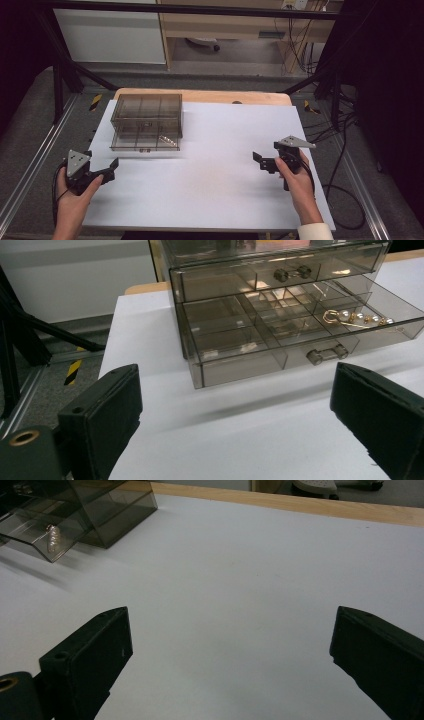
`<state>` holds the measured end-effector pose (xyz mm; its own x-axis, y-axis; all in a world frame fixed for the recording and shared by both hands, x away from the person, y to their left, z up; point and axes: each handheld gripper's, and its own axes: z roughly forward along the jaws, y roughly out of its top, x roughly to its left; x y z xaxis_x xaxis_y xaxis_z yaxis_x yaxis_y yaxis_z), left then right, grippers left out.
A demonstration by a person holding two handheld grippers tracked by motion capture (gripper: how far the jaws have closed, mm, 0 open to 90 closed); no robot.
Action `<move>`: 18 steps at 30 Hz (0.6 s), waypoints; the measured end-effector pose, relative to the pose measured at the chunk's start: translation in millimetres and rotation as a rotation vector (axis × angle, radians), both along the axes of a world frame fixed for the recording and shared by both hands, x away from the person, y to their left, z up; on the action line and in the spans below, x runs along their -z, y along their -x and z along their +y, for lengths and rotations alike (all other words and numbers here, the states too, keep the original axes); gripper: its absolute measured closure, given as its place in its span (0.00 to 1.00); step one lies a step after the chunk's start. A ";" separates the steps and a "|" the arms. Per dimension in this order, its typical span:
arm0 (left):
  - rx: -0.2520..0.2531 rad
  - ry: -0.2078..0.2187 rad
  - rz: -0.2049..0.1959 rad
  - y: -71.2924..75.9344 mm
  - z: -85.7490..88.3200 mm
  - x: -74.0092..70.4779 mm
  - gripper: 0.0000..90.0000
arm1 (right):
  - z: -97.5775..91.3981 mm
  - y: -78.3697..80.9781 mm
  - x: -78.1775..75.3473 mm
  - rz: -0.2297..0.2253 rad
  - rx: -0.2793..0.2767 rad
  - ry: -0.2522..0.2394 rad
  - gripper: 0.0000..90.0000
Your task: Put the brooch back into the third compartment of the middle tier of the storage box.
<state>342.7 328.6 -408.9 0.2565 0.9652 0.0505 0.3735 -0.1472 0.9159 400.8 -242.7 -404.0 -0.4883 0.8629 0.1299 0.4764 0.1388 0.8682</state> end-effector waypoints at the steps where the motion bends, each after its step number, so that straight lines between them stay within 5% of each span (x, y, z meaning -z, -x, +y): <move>1: 0.004 -0.001 0.001 -0.3 -1.4 -1.0 0.07 | -0.8 1.3 0.5 -0.001 0.001 -0.001 0.04; 18: 0.083 -0.042 0.003 -0.1 -22.8 -20.2 0.05 | -13.1 30.1 14.5 0.022 0.004 0.023 0.04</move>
<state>342.8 305.8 -388.7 0.3356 0.9377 0.0896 0.3616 -0.2161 0.9069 370.6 -255.8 -418.5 -0.4824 0.8676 0.1206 0.4961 0.1572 0.8539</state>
